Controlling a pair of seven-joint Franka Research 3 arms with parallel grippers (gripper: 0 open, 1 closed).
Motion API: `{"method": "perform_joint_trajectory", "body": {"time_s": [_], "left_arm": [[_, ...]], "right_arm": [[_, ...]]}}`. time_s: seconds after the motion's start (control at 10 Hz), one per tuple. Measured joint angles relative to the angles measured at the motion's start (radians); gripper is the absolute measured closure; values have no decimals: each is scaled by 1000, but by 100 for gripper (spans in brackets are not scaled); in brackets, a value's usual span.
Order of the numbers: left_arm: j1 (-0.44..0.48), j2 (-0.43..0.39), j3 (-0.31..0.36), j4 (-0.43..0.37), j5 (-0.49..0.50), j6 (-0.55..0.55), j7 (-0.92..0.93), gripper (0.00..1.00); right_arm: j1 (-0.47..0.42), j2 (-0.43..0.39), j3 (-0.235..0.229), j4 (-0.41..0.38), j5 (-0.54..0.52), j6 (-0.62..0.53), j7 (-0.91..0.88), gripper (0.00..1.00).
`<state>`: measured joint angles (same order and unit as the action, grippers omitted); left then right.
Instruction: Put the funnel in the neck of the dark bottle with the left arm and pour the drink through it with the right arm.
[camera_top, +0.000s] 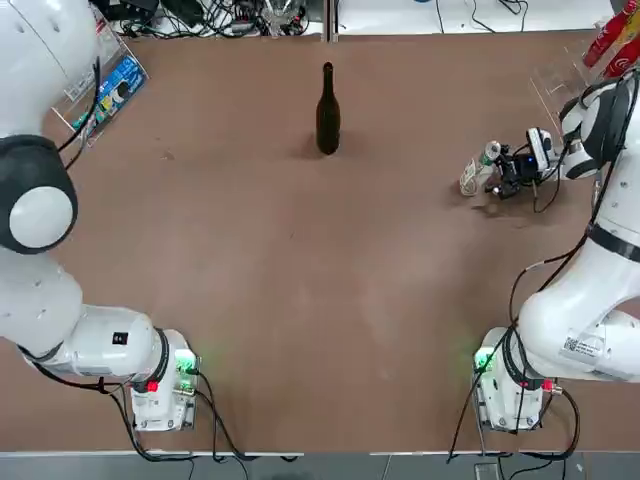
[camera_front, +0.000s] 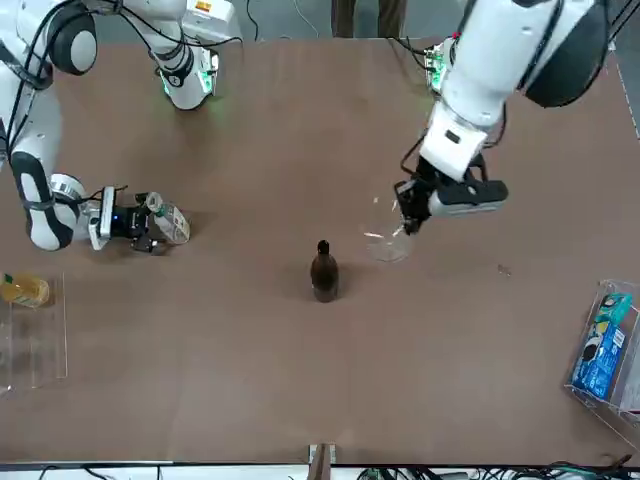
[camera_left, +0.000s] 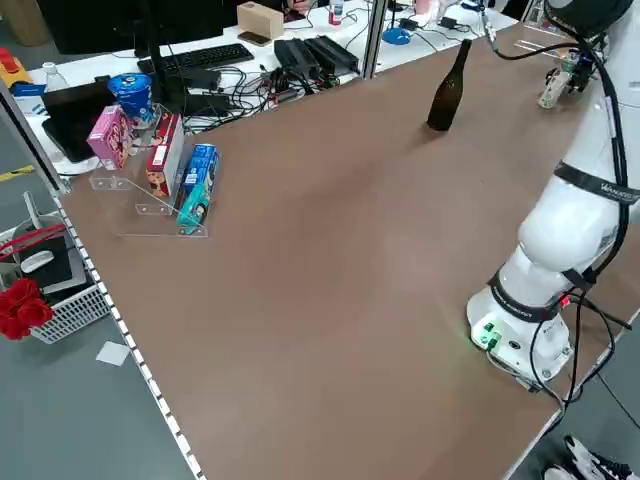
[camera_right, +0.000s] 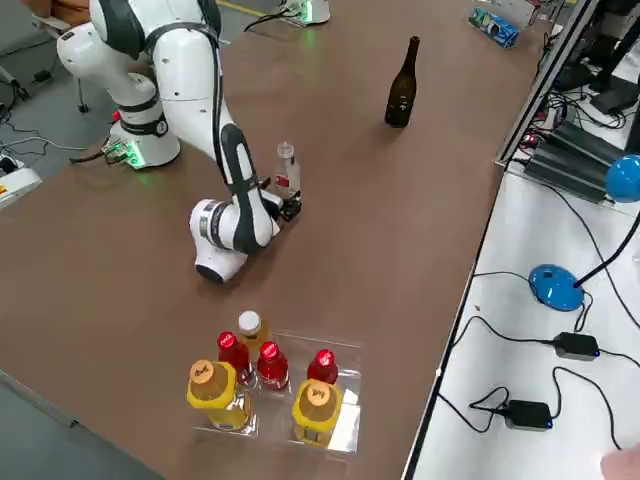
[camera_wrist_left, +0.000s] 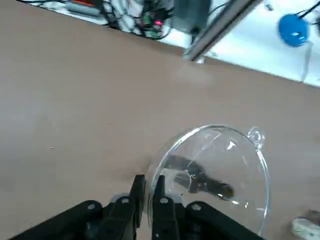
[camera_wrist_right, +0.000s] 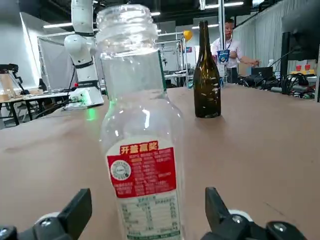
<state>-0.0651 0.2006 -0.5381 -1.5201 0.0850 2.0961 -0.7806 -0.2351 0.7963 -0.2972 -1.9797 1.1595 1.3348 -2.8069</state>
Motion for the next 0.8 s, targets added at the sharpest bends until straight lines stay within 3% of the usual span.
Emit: {"method": "perform_joint_trajectory", "body": {"time_s": [0.4,0.8], "left_arm": [[-93,92,-13,16,0,133,-90,89],[-127,138,-15,39,0,138,-94,89]], "right_arm": [[16,0,18,-4,31,0,-1,4],[25,0,21,-4,37,0,-1,17]]}}
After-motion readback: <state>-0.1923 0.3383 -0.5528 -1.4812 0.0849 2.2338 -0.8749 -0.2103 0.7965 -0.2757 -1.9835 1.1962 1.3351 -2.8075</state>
